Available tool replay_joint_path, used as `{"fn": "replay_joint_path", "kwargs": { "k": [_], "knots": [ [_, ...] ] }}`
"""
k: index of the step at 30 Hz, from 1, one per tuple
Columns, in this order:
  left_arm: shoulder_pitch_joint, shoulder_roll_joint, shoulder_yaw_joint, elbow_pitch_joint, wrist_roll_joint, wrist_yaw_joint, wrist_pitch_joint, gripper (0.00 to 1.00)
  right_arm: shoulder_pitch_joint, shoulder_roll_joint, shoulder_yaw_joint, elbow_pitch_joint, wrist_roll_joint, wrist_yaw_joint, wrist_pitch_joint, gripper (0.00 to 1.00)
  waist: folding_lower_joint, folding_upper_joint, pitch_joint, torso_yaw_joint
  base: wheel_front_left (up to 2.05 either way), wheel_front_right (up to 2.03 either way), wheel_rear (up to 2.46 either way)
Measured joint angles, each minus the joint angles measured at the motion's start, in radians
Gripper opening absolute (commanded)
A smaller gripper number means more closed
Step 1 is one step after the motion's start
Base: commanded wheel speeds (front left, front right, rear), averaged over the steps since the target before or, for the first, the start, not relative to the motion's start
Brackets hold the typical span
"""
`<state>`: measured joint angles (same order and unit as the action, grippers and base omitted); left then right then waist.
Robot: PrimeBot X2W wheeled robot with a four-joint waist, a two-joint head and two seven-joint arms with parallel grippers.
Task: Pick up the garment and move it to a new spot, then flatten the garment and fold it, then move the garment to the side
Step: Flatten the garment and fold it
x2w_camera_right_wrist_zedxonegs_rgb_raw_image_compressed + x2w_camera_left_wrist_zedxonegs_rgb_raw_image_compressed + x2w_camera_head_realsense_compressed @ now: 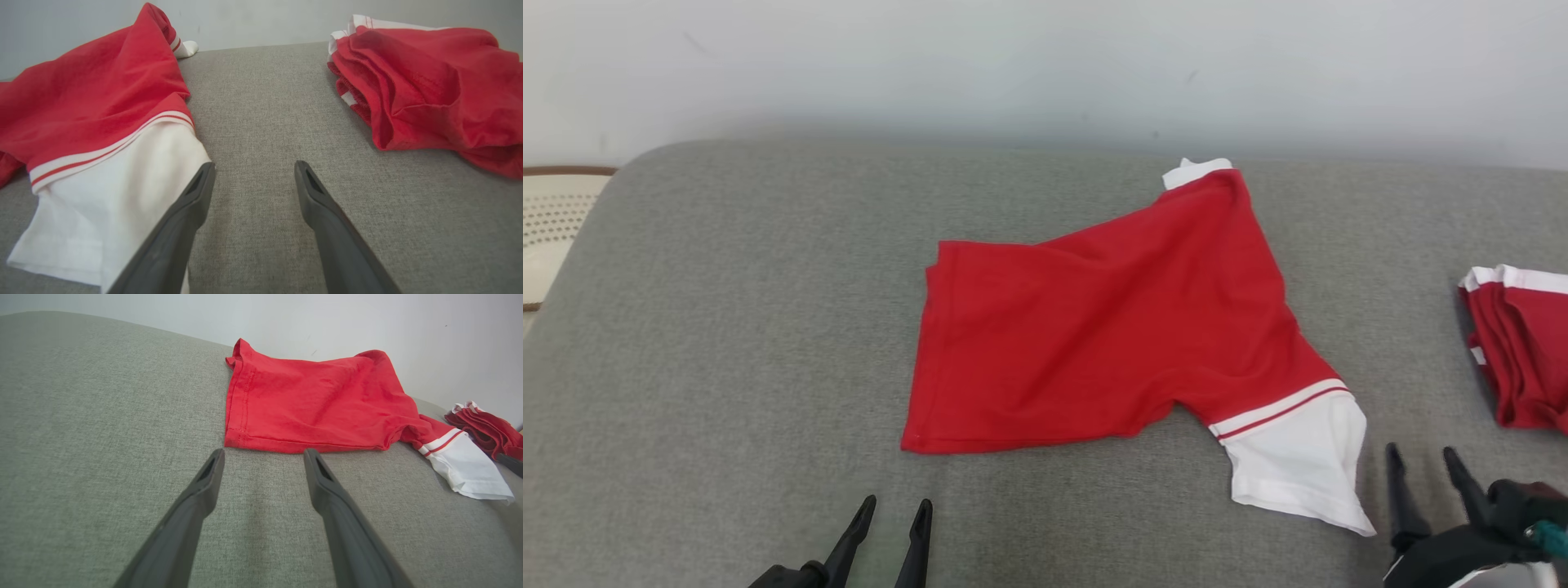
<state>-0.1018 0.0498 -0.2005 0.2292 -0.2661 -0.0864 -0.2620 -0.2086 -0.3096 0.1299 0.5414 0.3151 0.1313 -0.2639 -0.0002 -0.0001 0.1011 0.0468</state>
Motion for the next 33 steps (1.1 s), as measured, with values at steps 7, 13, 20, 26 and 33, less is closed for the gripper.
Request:
{"fn": "replay_joint_path", "kwargs": {
  "k": [7, 13, 20, 26, 33],
  "knots": [
    [-0.003, 0.000, -0.007, 0.007, 0.003, 0.000, 0.000, 1.00, 0.041, 0.045, 0.050, -0.002, -0.009, 0.000, 0.000, 1.00, 0.0001, 0.0000, -0.005, -0.034, 0.00, 0.00, 0.00],
    [0.000, 0.001, -0.004, 0.009, 0.004, -0.002, 0.000, 1.00, 0.045, 0.054, 0.086, 0.032, -0.010, 0.000, 0.000, 1.00, 0.0001, 0.0000, -0.008, -0.019, 0.00, 0.00, 0.00],
    [0.003, 0.001, -0.002, 0.007, 0.004, -0.005, 0.000, 1.00, 0.015, 0.052, 0.124, 0.092, -0.006, 0.000, -0.001, 0.91, 0.0001, 0.0001, 0.000, -0.001, 0.00, 0.00, 0.00],
    [0.002, 0.001, 0.005, 0.002, 0.006, -0.005, 0.000, 1.00, -0.006, 0.045, 0.141, 0.121, 0.010, 0.000, -0.004, 0.00, 0.0002, 0.0001, 0.003, 0.001, 0.00, 0.00, 0.00],
    [0.002, 0.001, 0.004, -0.004, 0.003, -0.004, 0.000, 1.00, -0.004, 0.013, 0.089, 0.119, 0.017, 0.000, 0.000, 0.00, 0.0003, 0.0001, -0.003, -0.017, 0.00, 0.00, 0.00]
  ]
}}
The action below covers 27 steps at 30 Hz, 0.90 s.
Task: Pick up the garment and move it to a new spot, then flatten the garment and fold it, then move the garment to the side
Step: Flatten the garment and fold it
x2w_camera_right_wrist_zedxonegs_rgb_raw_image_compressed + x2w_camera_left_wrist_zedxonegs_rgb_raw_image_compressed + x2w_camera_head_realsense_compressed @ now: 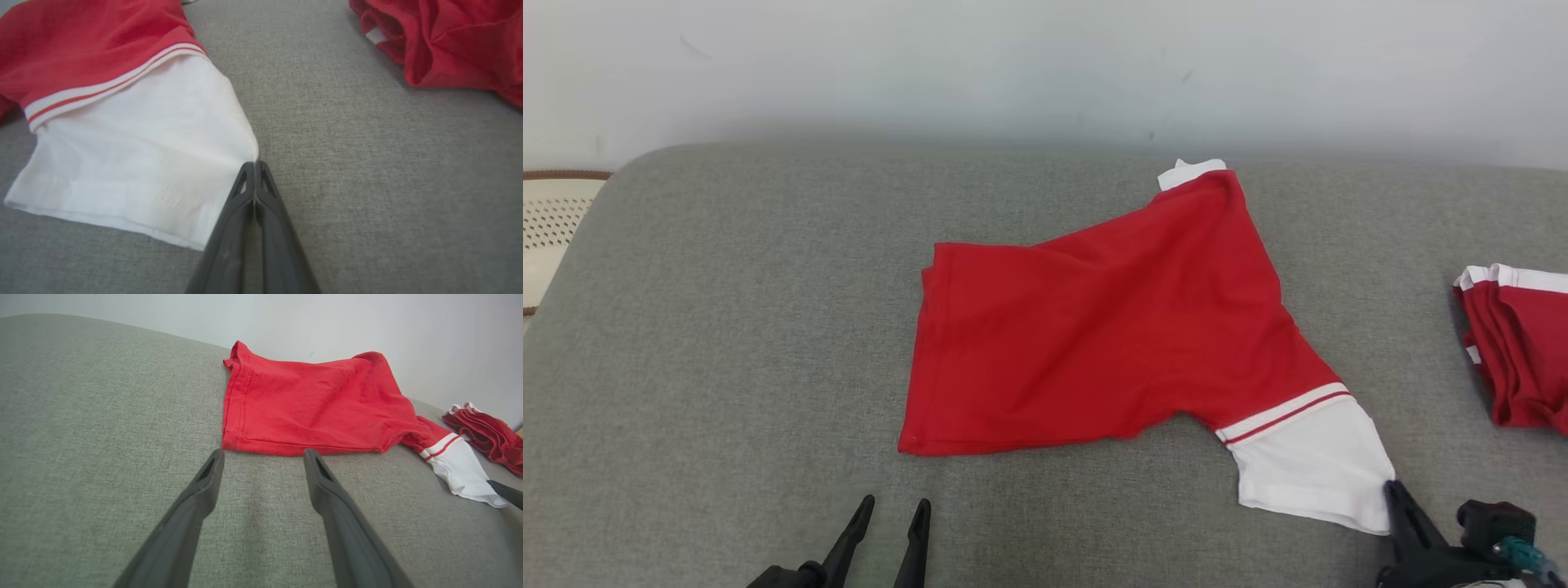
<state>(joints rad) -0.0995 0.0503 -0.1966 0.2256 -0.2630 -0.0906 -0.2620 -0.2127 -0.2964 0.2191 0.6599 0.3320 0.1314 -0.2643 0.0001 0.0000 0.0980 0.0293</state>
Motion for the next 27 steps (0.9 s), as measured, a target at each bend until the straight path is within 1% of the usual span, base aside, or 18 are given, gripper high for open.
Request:
{"fn": "replay_joint_path", "kwargs": {
  "k": [5, 6, 7, 10, 16, 19, 22, 27],
  "knots": [
    [0.000, 0.000, -0.006, 0.000, -0.002, 0.001, 0.000, 1.00, 0.010, -0.011, -0.025, -0.007, -0.009, 0.000, 0.000, 0.00, 0.0000, 0.0000, -0.006, -0.012, 0.00, 0.00, 0.00],
    [0.000, 0.000, -0.006, 0.000, -0.002, 0.001, 0.000, 1.00, 0.014, -0.011, -0.033, -0.007, -0.009, 0.000, 0.000, 0.28, 0.0000, 0.0000, -0.008, -0.015, 0.00, 0.00, 0.00],
    [0.000, 0.000, -0.007, 0.001, -0.002, 0.001, 0.000, 1.00, 0.017, -0.011, -0.040, -0.001, -0.012, 0.000, 0.000, 1.00, 0.0001, 0.0000, -0.010, -0.017, 0.00, 0.00, 0.00],
    [0.003, 0.000, -0.009, 0.006, -0.002, 0.001, 0.000, 1.00, 0.028, -0.012, -0.068, 0.016, -0.030, 0.000, 0.000, 1.00, 0.0000, 0.0000, -0.023, -0.021, 0.00, 0.00, 0.00],
    [0.033, 0.000, -0.003, 0.020, 0.000, 0.000, 0.000, 1.00, 0.086, -0.001, -0.150, -0.034, -0.076, 0.000, 0.000, 1.00, 0.0000, 0.0000, -0.064, -0.029, 0.00, 0.00, 0.00],
    [0.041, 0.000, 0.002, 0.022, 0.003, 0.001, 0.000, 1.00, 0.108, 0.018, -0.155, -0.068, -0.088, 0.000, 0.000, 1.00, -0.0001, 0.0000, -0.083, -0.034, 0.00, 0.00, 0.00],
    [0.043, 0.000, 0.007, 0.021, 0.015, 0.006, 0.000, 1.00, 0.124, 0.040, -0.138, -0.102, -0.092, 0.000, 0.000, 1.00, -0.0001, 0.0000, -0.098, -0.039, 0.00, 0.00, 0.00],
    [0.060, 0.000, 0.020, 0.008, 0.050, 0.035, 0.000, 1.00, 0.148, 0.064, -0.117, -0.140, -0.095, 0.000, 0.000, 1.00, -0.0001, 0.0000, -0.119, -0.043, 0.00, 0.00, 0.00]
  ]
}}
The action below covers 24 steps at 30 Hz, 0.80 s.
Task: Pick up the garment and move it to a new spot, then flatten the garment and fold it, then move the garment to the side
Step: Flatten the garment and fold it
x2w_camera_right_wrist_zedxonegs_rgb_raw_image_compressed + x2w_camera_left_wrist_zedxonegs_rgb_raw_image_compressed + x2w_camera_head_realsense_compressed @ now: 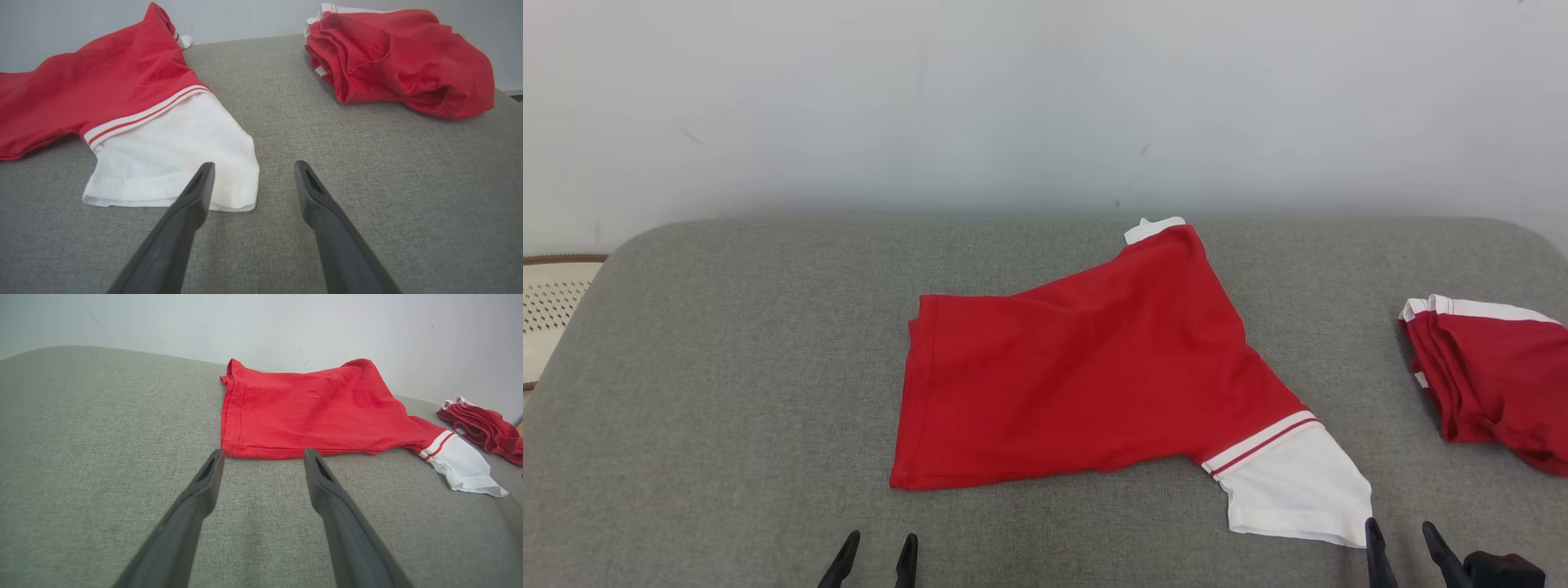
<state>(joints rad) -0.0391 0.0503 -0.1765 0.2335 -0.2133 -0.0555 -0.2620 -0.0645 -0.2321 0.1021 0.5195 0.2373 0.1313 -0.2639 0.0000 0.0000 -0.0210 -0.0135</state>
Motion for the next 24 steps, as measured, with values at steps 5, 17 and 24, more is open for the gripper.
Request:
{"fn": "replay_joint_path", "kwargs": {
  "k": [5, 17, 24],
  "knots": [
    [0.025, 0.000, 0.014, -0.022, 0.050, 0.032, 0.000, 1.00, 0.018, 0.013, -0.008, -0.053, 0.000, 0.000, 0.000, 1.00, -0.0001, 0.0000, -0.020, 0.002, 0.00, 0.00, 0.00],
    [0.040, 0.000, 0.049, -0.046, 0.122, 0.074, 0.000, 1.00, 0.035, 0.044, -0.017, -0.179, -0.022, 0.000, 0.000, 1.00, 0.0000, 0.0000, -0.031, 0.012, 0.00, 0.00, 0.00],
    [0.039, 0.000, 0.065, -0.051, 0.137, 0.074, 0.000, 1.00, 0.037, 0.058, -0.007, -0.207, -0.026, 0.000, 0.000, 1.00, 0.0000, 0.0000, -0.025, 0.008, 0.00, 0.00, 0.00]
  ]
}}
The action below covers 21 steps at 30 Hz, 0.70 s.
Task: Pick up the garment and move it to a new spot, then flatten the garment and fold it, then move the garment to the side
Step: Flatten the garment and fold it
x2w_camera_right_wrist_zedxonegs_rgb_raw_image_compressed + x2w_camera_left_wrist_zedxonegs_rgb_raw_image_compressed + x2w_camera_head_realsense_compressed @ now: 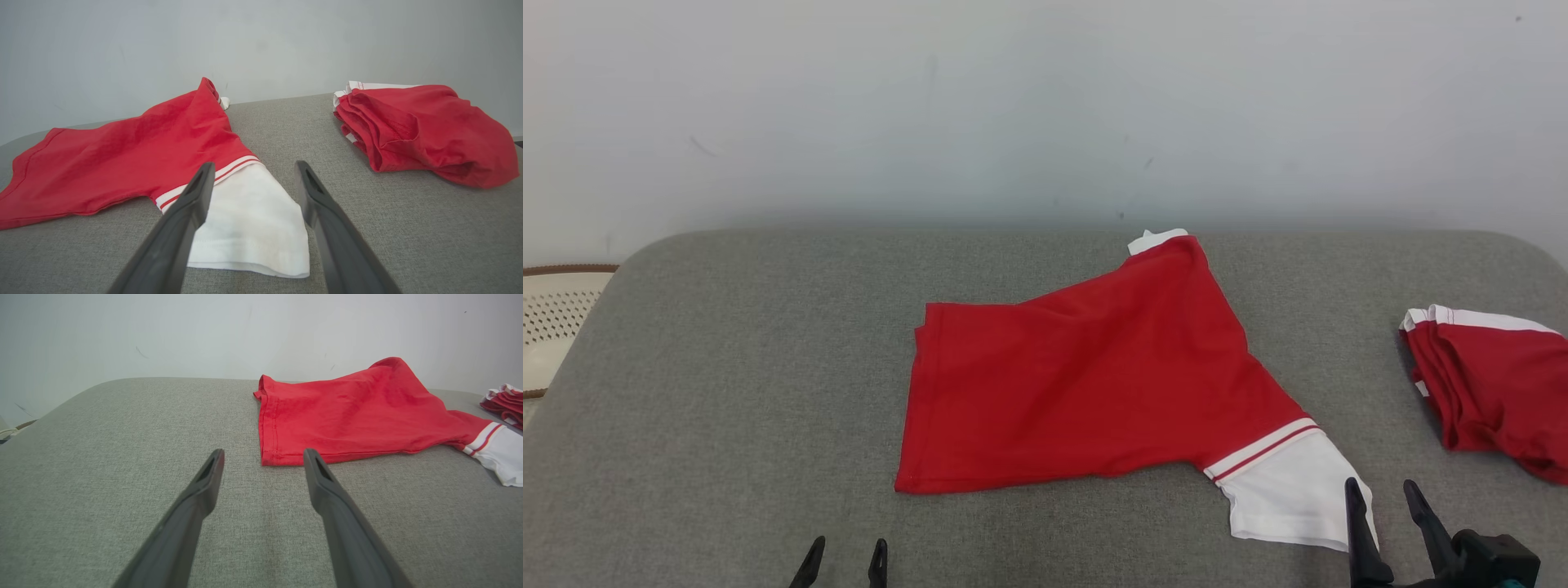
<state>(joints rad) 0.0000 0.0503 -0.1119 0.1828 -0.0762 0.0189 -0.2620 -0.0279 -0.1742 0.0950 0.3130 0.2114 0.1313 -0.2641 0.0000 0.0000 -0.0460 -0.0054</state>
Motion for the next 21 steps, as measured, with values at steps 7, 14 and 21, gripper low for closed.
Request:
{"fn": "replay_joint_path", "kwargs": {
  "k": [7, 14, 21],
  "knots": [
    [-0.002, 0.000, 0.001, -0.004, 0.004, 0.002, 0.000, 1.00, 0.000, 0.001, 0.006, -0.005, 0.006, 0.000, 0.000, 1.00, 0.0000, 0.0000, 0.005, -0.002, 0.00, 0.00, 0.00],
    [-0.003, 0.000, 0.000, -0.006, 0.002, 0.004, 0.000, 1.00, 0.000, 0.001, 0.013, 0.006, 0.014, 0.000, 0.000, 1.00, -0.0001, 0.0000, 0.012, -0.006, 0.00, 0.00, 0.00],
    [-0.008, 0.000, -0.013, -0.004, -0.005, 0.001, 0.000, 1.00, -0.005, 0.002, 0.029, 0.047, 0.033, 0.000, 0.000, 1.00, 0.0000, 0.0000, 0.030, -0.014, 0.00, 0.00, 0.00]
  ]
}}
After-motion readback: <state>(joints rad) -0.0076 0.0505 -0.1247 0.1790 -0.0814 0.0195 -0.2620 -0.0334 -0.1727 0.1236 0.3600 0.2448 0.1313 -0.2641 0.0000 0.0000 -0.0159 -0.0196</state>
